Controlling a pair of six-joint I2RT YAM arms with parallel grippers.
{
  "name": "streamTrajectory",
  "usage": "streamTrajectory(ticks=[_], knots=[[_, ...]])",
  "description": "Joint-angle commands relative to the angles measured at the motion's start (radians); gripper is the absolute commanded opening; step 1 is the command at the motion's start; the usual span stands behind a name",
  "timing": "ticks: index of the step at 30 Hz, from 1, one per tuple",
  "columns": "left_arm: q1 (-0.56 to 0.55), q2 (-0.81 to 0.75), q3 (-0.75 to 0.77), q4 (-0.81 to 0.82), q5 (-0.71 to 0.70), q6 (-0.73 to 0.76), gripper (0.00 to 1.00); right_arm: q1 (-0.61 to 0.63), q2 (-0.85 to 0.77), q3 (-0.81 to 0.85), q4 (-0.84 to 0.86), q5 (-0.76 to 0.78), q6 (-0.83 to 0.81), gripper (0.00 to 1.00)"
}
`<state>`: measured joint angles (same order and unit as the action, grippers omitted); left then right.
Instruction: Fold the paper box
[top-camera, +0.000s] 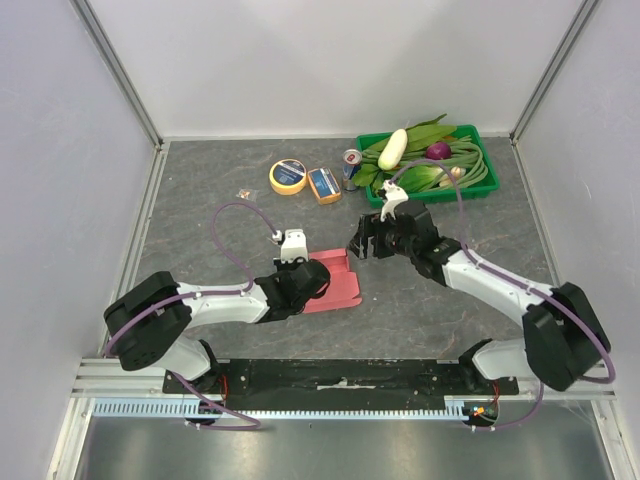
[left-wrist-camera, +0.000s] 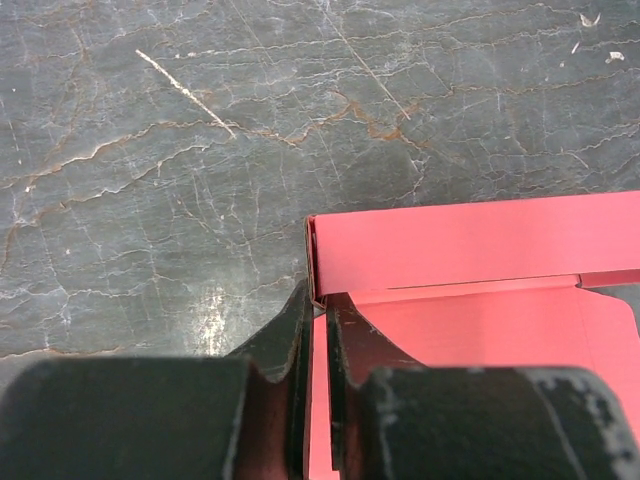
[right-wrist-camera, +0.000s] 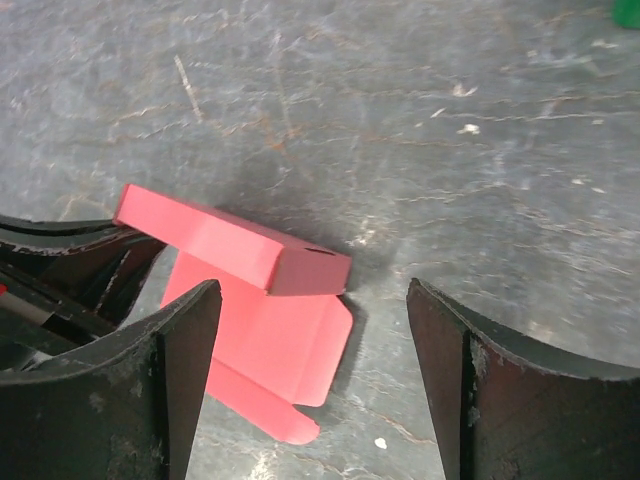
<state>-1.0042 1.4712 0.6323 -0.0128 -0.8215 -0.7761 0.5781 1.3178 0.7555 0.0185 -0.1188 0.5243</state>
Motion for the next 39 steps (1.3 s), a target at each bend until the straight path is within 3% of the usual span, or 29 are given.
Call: streamTrajectory(ticks=[1,5,10,20,27,31,32,35,39], knots=[[-0.002,0.011,-0.025,0.043,-0.027,0.081,0.11,-0.017,0.087,0.09,0.015,-0.206,-0.038,0.82],[-0.002,0.021,-0.039,0.088,-0.03,0.133,0.08,-0.037,0.188,0.133,0.057,-0.258,-0.031,0.83],[-0.001,0.031,-0.049,0.132,-0.024,0.181,0.06,-0.035,0.308,0.128,0.205,-0.325,0.098,0.75],[-0.001,0.072,-0.023,0.142,-0.024,0.167,0.02,-0.027,0.273,-0.024,0.336,-0.252,0.192,0.64],[0.001,0.116,0.018,0.079,-0.071,0.029,0.02,-0.014,0.282,-0.11,0.446,-0.213,0.324,0.46],[0.006,0.181,0.087,-0.079,-0.12,-0.173,0.02,0.005,0.281,-0.162,0.449,-0.147,0.445,0.38],[0.01,0.214,0.108,-0.181,-0.134,-0.234,0.02,0.009,0.279,-0.185,0.46,-0.137,0.463,0.36],[0.012,0.262,0.168,-0.239,-0.127,-0.318,0.02,0.035,0.282,-0.208,0.494,-0.117,0.512,0.35],[0.009,0.27,0.161,-0.205,-0.104,-0.287,0.02,0.037,0.282,-0.171,0.453,-0.119,0.479,0.38]])
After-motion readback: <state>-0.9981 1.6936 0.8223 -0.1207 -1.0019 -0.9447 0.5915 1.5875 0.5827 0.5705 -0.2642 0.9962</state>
